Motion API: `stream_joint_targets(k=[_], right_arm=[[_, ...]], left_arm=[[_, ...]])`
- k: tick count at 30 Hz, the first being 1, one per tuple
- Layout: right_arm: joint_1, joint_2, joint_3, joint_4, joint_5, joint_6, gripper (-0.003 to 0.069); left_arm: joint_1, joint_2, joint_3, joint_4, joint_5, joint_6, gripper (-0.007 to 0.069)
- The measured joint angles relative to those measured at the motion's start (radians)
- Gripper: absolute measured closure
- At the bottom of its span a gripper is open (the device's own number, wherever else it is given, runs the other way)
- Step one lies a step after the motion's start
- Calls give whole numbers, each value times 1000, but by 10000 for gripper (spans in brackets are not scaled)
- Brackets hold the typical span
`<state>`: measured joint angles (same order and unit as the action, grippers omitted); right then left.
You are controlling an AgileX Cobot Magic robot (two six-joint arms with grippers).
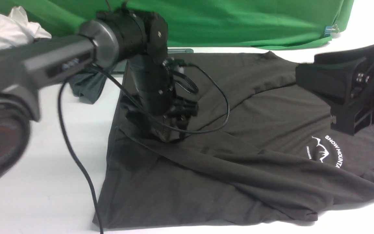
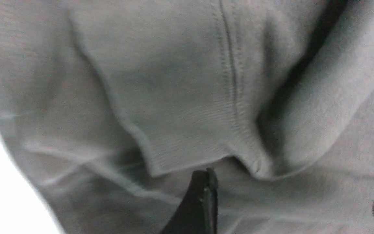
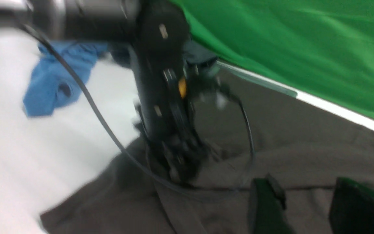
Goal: Fold a long-sleeved shirt on a white desktop.
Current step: 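Fold the left side of the dark shirt inward over its body with the left gripper, then grasp the near edge of the shirt at its hem and shoulder corners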
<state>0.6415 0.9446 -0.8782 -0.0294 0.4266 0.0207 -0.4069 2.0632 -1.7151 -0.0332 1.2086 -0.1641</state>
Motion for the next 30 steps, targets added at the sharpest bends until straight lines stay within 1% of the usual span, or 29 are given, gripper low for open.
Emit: stream_joint_targets(k=[1,4,5,6,7,9,10,12,13,15,16,17,18,21,23,24,28,30], right_arm=[[0,2,0,-16,15,-1,334],[0,16,0,-49,55,-1,253],[0,18,0,-53,62,-1,248],[0,25,0,-60,80,-2,218],[0,43,0,-70,107,-2,174],[0,64,0,-75,136,-2,146],[0,67,0,-75,136,-2,144],[0,104,0,-76,153,-2,130],[0,110,0,-76,153,-2,130],[0,130,0,-76,157,-2,127],[0,150,0,-76,159,-2,125],[0,151,0,-76,159,-2,125],[0,160,0,-76,157,-2,125],[0,166,0,-76,133,-2,125],[0,166,0,-76,122,-2,125],[0,166,0,-76,103,-2,125],[0,167,0,-76,77,-2,125],[0,167,0,-76,69,-2,125]], left_arm=[[0,-40,2,33,1,0,-64],[1,-157,11,79,2,0,-69],[1,-165,13,81,2,0,-69],[1,-203,21,86,1,0,-69],[1,-285,45,89,2,-1,-66],[1,-369,90,89,3,-5,-56],[1,-378,100,89,3,-4,-54],[1,-472,193,88,4,-4,-26],[1,-479,193,88,4,-4,-23],[1,-537,290,88,5,-23,4],[1,-588,393,88,1,-59,33],[1,-598,405,88,1,-64,39],[1,-636,504,88,-13,-121,62],[1,-683,705,65,-93,-235,111],[1,-687,762,48,-128,-261,125],[1,-689,847,20,-183,-294,146],[23,-684,986,-63,-287,-311,187],[73,-683,1035,-105,-338,-304,210]])
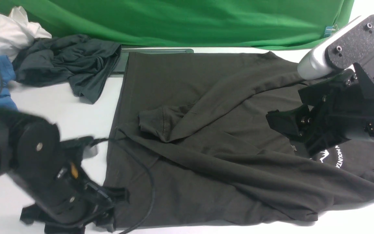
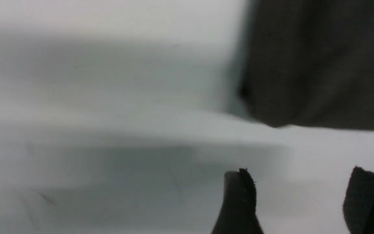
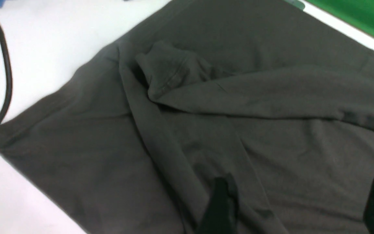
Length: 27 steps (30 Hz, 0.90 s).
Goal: Fold a long-sleeved shirt on a white desktop.
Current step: 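Grasp the near edge of the shirt at its hem and shoulder corners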
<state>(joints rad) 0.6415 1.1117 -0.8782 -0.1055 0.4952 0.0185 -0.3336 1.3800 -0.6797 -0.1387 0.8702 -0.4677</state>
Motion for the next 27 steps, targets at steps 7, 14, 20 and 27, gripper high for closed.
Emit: stream_joint_targets(k=[7,14,20,27], right_arm=[[0,10,0,0,-7,0,124],[0,10,0,0,-9,5,124],[0,10,0,0,-9,20,124],[0,10,0,-12,-3,22,124]], left_arm=[[221,16,41,-192,-89,213,253],[249,75,53,-235,-158,261,256],[249,154,47,-299,-181,318,258],[255,184,39,-395,-174,468,295]])
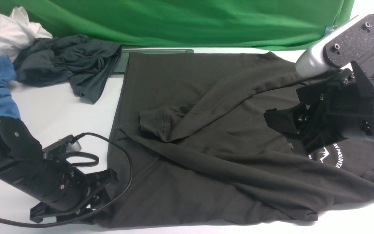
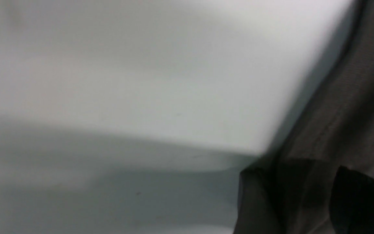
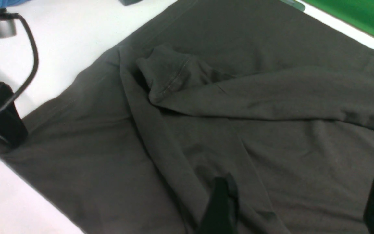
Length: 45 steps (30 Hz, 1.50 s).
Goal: Fold a long-sleeved shirt on a white desktop.
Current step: 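Grasp the near edge of the shirt at its hem and shoulder corners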
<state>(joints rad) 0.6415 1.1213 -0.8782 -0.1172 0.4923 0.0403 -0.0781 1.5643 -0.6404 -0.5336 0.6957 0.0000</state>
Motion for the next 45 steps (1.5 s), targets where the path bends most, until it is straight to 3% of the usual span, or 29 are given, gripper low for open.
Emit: stream_joint_targets(k=[7,8,11,13,20,29,34,37,41,45], right_arm=[[0,0,0,-80,112,-1,124],[0,0,0,-81,112,-1,124],[0,0,0,-92,193,-72,124],[0,0,0,-94,212,-103,124],[0,0,0,-98,414,-420,124],[0,0,152,-98,469,-521,124],[0,0,291,-98,398,-629,124],[0,0,349,-104,293,-658,124],[0,4,423,-113,30,-687,124],[0,63,434,-114,-87,-687,124]], left_arm=[[0,8,0,-13,3,66,505],[0,8,0,-13,3,67,505],[0,8,1,-6,11,72,590],[0,4,1,-5,16,72,595],[0,-165,14,109,69,18,596],[0,-350,14,314,131,-136,596],[0,-363,16,351,135,-167,596],[0,-363,16,351,134,-167,596],[0,-363,17,353,134,-167,596],[0,-363,18,353,131,-167,596]])
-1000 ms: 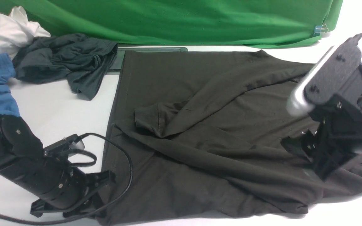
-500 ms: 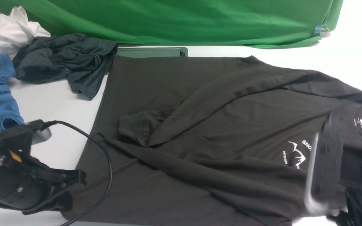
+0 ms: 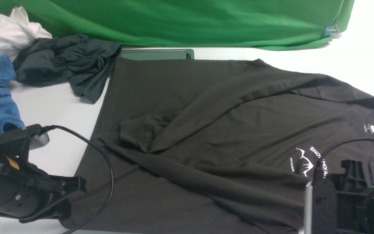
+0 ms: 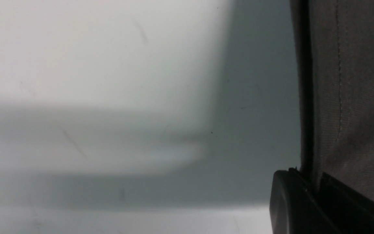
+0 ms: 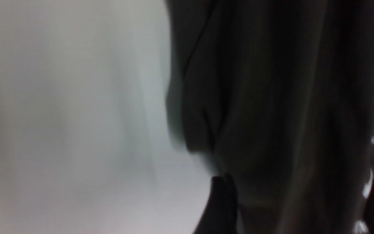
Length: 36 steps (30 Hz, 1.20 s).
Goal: Fold a long-sleeved shirt on a white desktop.
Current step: 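Grasp the near edge of the shirt at its hem and shoulder corners, then fold the black garment in half by bringing its near edge over to the far edge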
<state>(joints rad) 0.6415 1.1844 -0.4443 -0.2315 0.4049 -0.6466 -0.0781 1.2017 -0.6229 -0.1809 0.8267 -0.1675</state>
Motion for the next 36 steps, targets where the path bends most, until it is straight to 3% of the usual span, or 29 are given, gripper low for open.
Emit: stream_joint_targets(k=[9,12,13,14,16,17,18,30,36], right_arm=[[0,207,4,-2,-143,38,124],[0,242,-3,-2,-191,50,168],[0,249,-5,-2,-186,57,255],[0,249,-5,-2,-184,59,267],[0,243,-5,-2,-153,62,473],[0,243,-5,-2,-149,62,488],[0,216,-4,-2,-102,64,573],[0,-91,-68,33,223,64,589],[0,-123,-70,186,401,61,589]], left_arm=[[0,0,0,0,-6,0,596],[0,0,0,0,-7,0,596],[0,0,0,0,-7,1,596],[0,0,0,0,-7,1,596],[0,0,0,1,-7,2,596],[0,0,0,1,-7,2,596],[0,0,0,5,-12,2,596],[0,-131,0,-26,62,11,596],[0,-299,44,-79,128,23,596]])
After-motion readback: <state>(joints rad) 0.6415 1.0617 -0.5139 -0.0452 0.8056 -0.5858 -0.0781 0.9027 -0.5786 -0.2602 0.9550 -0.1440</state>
